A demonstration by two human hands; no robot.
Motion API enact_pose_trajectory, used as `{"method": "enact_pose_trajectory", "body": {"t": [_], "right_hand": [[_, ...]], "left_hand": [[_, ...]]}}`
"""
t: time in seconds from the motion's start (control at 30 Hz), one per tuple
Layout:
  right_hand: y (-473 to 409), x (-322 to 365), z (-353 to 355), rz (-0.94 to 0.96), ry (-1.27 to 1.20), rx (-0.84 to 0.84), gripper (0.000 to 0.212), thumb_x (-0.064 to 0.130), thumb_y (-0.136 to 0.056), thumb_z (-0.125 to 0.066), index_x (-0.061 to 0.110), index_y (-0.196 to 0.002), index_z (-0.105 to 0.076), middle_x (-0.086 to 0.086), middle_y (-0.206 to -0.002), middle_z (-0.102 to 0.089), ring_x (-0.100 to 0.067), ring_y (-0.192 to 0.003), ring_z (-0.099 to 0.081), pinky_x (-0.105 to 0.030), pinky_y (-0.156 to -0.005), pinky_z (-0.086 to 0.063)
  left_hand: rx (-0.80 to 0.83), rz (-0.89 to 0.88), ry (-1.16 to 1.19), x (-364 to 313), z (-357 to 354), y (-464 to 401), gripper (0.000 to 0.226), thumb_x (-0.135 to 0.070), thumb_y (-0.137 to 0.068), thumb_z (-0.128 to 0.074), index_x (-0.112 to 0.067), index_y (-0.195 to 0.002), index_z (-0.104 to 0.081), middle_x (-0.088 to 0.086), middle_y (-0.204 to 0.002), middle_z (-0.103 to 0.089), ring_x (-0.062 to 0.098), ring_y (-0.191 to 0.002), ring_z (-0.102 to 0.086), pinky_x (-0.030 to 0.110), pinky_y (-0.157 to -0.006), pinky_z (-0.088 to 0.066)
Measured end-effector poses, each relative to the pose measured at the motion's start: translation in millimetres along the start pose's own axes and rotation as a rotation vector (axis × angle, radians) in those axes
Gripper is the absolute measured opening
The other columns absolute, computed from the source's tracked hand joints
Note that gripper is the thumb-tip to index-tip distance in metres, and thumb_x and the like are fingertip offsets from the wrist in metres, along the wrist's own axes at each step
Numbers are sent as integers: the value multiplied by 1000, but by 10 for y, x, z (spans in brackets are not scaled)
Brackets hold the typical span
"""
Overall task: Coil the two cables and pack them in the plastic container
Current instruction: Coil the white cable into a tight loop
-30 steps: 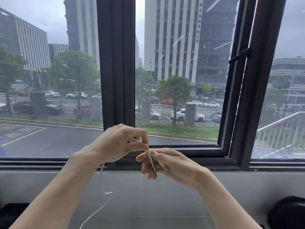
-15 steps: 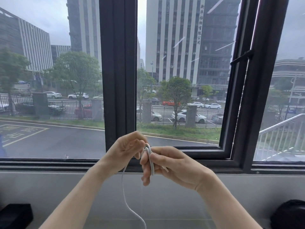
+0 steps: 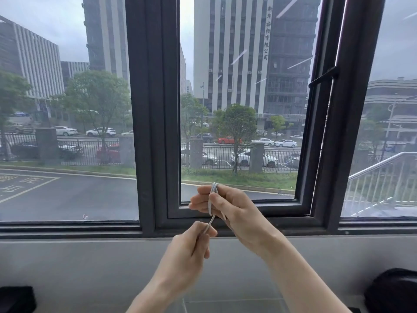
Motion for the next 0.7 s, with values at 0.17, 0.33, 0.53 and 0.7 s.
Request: {"method": "enact_pose_trajectory", "body": {"t": [0.17, 0.33, 0.53, 0.7], "right_hand": [[-14, -91, 64, 32, 200, -97, 25, 8, -107, -47, 18, -123, -63, -3, -116, -77, -11, -113, -72, -25, -96, -52], [-13, -160, 42, -5, 282, -50, 18, 9, -103, -54, 17, -103, -70, 2, -106, -78, -7, -102, -73, -26, -92, -54], [91, -134, -149, -153, 275, 234, 24, 5, -108, -41, 1, -98, -63, -9, -96, -67, -24, -87, -67, -26, -87, -55], [180, -130, -139, -286, 69, 291, 34, 9, -109, -37, -13, -124, -59, -21, -104, -68, -34, -90, -66, -34, -92, -53]], "left_hand": [[42, -11, -338, -215, 203, 39, 14, -36, -103, -43, -38, -104, -57, -10, -74, -70, 7, -70, -64, 28, -69, -54], [72, -195, -777, -539, 501, -98, 14, -46, -102, -45, -37, -109, -54, -10, -95, -71, 21, -86, -67, 36, -72, -53], [188, -423, -947, -801, 829, -363, 27, -62, -90, -57, -37, -96, -61, -16, -92, -72, 10, -84, -68, 32, -71, -53], [155, -606, -897, -850, 923, -446, 32, -64, -92, -44, -37, -96, -61, -18, -89, -69, 9, -78, -65, 33, -64, -54]]}}
Point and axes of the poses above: each hand's wrist, its own y-axis away from the middle knuckle, its own z-axis out of the back of the hand, x = y × z, the point moved 5 cm from there along -y, towards the middle knuckle
